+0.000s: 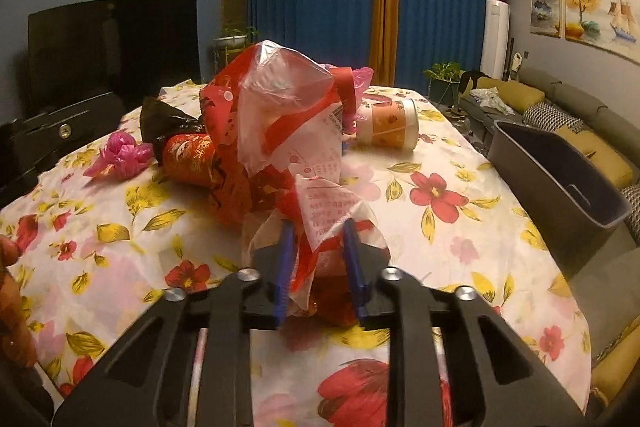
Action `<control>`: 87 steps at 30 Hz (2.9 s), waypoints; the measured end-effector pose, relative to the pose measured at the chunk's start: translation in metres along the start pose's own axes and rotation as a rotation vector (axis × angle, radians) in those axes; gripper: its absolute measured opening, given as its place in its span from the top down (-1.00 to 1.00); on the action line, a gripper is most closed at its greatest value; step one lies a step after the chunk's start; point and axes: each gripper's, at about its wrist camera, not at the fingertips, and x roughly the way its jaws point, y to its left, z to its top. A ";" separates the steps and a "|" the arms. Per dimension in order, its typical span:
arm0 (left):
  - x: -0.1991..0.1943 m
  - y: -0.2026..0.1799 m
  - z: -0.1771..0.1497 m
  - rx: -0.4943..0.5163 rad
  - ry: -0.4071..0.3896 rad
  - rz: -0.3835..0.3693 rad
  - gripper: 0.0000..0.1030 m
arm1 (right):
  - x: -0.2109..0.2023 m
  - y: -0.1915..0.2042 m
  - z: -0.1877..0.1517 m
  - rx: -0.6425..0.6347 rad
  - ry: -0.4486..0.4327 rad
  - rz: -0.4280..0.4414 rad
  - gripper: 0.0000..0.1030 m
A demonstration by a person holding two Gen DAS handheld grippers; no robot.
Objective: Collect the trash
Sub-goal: 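Grasp a red-and-white plastic bag with each gripper from the pile, then carry both red-and-white bags over the grey bin and open both grippers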
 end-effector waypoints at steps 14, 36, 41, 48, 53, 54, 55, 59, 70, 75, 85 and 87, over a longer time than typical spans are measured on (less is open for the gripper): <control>0.047 -0.056 0.029 0.115 -0.028 -0.128 -0.80 | -0.037 -0.051 0.005 0.079 -0.094 -0.038 0.67; 0.069 -0.057 0.028 0.061 0.083 -0.247 0.83 | -0.050 -0.085 0.011 0.115 -0.138 -0.087 0.67; 0.048 -0.065 0.041 0.066 0.008 -0.250 0.83 | -0.057 -0.094 0.015 0.118 -0.160 -0.100 0.67; 0.032 -0.071 0.053 0.052 -0.034 -0.305 0.83 | -0.067 -0.104 0.022 0.126 -0.183 -0.108 0.68; 0.018 -0.061 0.066 0.016 -0.063 -0.332 0.83 | -0.070 -0.109 0.027 0.123 -0.201 -0.110 0.68; 0.014 -0.059 0.069 0.016 -0.076 -0.327 0.83 | -0.071 -0.110 0.027 0.125 -0.203 -0.109 0.68; 0.011 -0.057 0.072 0.017 -0.089 -0.320 0.83 | -0.071 -0.110 0.028 0.128 -0.204 -0.108 0.68; 0.003 -0.053 0.084 0.010 -0.118 -0.299 0.83 | -0.072 -0.112 0.029 0.134 -0.212 -0.109 0.68; 0.020 -0.114 0.101 0.065 -0.132 -0.366 0.83 | -0.083 -0.144 0.047 0.154 -0.278 -0.196 0.69; 0.043 -0.170 0.097 0.109 -0.109 -0.440 0.83 | -0.089 -0.181 0.054 0.192 -0.303 -0.287 0.69; 0.089 -0.269 0.086 0.152 -0.086 -0.592 0.83 | -0.086 -0.238 0.060 0.216 -0.341 -0.407 0.69; 0.097 -0.282 0.082 0.160 -0.084 -0.604 0.83 | -0.082 -0.245 0.060 0.219 -0.347 -0.417 0.69</control>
